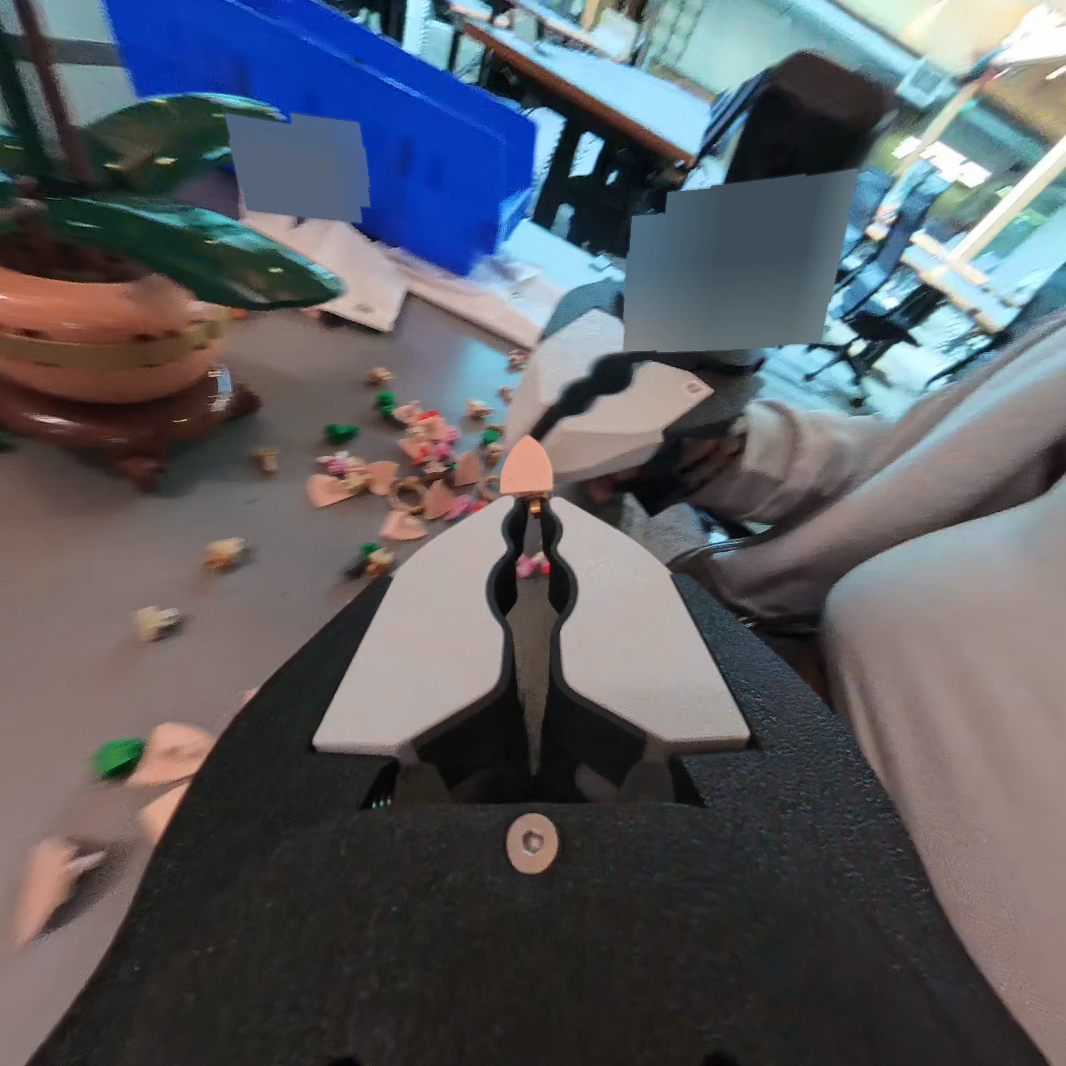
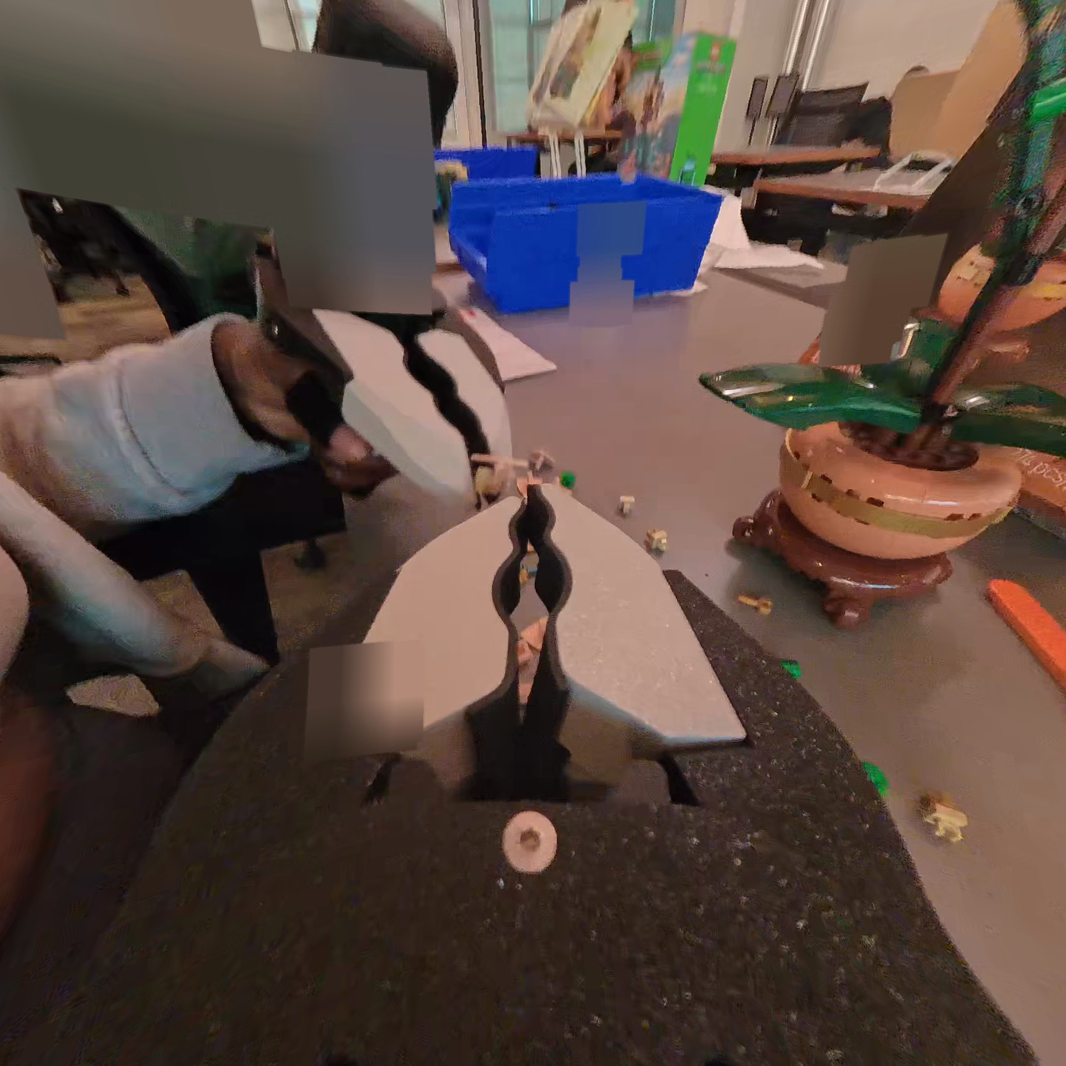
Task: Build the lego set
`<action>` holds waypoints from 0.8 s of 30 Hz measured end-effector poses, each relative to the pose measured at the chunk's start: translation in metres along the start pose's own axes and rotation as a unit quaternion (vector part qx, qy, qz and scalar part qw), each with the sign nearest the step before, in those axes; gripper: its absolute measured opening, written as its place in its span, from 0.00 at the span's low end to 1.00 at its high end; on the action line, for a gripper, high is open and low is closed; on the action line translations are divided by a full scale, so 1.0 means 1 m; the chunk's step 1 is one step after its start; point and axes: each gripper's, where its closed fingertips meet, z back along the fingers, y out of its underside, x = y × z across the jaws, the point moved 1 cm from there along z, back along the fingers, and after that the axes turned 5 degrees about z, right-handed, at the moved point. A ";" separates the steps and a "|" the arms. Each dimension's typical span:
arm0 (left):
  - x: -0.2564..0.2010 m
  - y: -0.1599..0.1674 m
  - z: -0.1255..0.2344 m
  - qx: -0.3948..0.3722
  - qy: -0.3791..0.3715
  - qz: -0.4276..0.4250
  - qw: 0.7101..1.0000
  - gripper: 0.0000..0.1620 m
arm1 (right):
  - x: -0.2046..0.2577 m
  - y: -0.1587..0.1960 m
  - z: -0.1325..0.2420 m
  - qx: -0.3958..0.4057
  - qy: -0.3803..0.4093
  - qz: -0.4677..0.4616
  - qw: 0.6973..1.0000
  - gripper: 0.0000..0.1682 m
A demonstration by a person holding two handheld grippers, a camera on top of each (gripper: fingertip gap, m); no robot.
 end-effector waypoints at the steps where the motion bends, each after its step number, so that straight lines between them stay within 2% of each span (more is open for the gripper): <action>1: 0.006 0.002 0.003 0.013 -0.010 -0.012 1.000 0.03 | 0.000 0.010 -0.001 0.043 -0.006 0.015 0.999 0.00; 3: 0.015 0.011 0.006 0.062 -0.049 -0.064 0.995 0.03 | 0.004 0.022 0.000 0.118 -0.031 0.065 0.990 0.01; 4: 0.017 0.018 0.006 0.095 -0.070 -0.105 0.987 0.03 | 0.002 0.023 0.000 0.140 -0.027 0.108 0.984 0.21; 7: 0.020 0.029 0.000 0.176 -0.135 -0.236 0.946 0.03 | 0.004 0.023 0.001 0.203 -0.046 0.238 0.949 0.22; 11: 0.026 0.029 -0.002 0.244 -0.212 -0.392 0.861 0.03 | 0.012 0.023 -0.008 0.247 -0.109 0.235 0.934 0.19; 14: 0.025 0.027 -0.004 0.255 -0.237 -0.448 0.823 0.03 | 0.011 0.023 -0.013 0.268 -0.119 0.248 0.923 0.19; 18: 0.021 0.024 -0.003 0.257 -0.253 -0.473 0.804 0.03 | 0.011 0.028 -0.017 0.282 -0.109 0.300 0.905 0.14; 21: 0.019 0.023 -0.002 0.266 -0.259 -0.476 0.797 0.03 | 0.010 0.028 -0.020 0.270 -0.091 0.322 0.903 0.10; 24: 0.019 0.020 -0.001 0.267 -0.260 -0.460 0.806 0.03 | 0.010 0.025 -0.020 0.249 -0.077 0.327 0.908 0.09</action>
